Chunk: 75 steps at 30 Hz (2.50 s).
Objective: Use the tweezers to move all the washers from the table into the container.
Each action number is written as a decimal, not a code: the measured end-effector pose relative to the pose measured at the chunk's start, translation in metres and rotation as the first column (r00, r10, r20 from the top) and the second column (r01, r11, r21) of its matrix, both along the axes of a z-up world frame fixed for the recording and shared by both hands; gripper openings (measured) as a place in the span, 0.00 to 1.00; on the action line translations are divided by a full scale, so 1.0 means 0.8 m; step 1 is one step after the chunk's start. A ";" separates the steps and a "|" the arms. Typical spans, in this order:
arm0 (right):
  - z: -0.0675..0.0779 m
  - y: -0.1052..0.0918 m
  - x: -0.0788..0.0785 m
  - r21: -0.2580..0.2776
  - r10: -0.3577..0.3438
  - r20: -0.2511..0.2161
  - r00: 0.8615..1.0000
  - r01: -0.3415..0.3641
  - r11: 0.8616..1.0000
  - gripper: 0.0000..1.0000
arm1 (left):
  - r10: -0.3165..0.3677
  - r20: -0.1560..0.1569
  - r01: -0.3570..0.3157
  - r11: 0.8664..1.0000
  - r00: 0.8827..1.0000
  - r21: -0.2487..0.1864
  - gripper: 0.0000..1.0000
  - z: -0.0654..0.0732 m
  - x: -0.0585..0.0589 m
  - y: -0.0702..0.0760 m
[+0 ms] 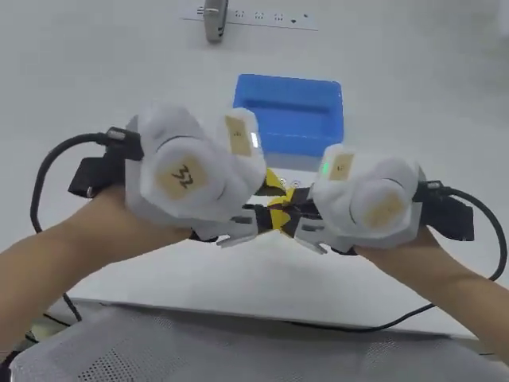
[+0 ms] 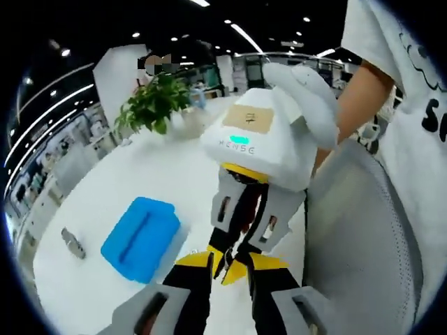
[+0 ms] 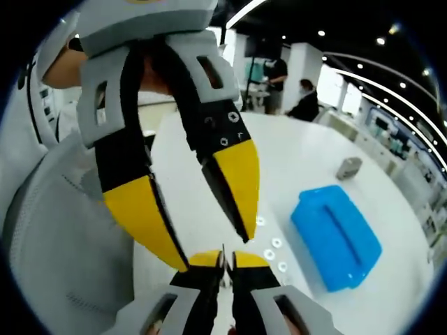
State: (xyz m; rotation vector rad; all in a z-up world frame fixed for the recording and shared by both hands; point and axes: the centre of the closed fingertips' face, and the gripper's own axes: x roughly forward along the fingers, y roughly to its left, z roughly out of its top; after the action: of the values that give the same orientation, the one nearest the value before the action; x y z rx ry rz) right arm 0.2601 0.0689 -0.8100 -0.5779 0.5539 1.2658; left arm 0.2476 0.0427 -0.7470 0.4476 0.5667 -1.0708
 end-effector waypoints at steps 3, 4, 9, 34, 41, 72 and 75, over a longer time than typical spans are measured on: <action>0.000 -0.003 0.005 0.004 -0.024 -0.008 1.000 0.024 1.000 0.01 | 0.125 0.004 -0.124 0.988 0.992 -0.092 0.30 0.011 0.002 0.012; 0.000 -0.004 0.007 0.006 -0.032 -0.016 0.999 0.032 0.999 0.01 | 0.177 -0.002 -0.176 0.978 0.984 -0.113 0.33 0.012 0.001 0.021; 0.007 -0.002 0.017 0.035 -0.078 -0.036 0.996 0.079 0.996 0.01 | 0.398 -0.037 -0.396 0.891 0.917 -0.221 0.56 0.018 -0.010 0.061; 0.036 0.083 0.102 0.241 -0.218 -0.143 0.965 0.248 0.938 0.02 | 0.750 0.099 -0.646 0.622 0.655 -0.442 0.95 0.037 -0.017 0.162; 0.017 0.087 0.114 0.230 -0.240 -0.131 0.962 0.265 0.936 0.02 | 0.749 0.092 -0.651 0.623 0.656 -0.434 0.89 0.034 -0.017 0.164; 0.016 0.094 0.109 0.215 -0.230 -0.163 0.959 0.262 0.941 0.02 | 0.720 0.124 -0.652 0.677 0.682 -0.341 0.87 0.016 -0.020 0.162; 0.016 0.095 0.107 0.218 -0.226 -0.157 0.961 0.257 0.941 0.02 | 0.719 0.125 -0.652 0.679 0.684 -0.337 0.87 0.015 -0.020 0.162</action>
State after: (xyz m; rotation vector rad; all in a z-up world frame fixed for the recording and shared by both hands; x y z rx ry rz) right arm 0.3460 0.1448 -0.7976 -0.2198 0.5539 1.1191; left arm 0.2317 0.1725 -0.7353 0.0908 0.3071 -0.3240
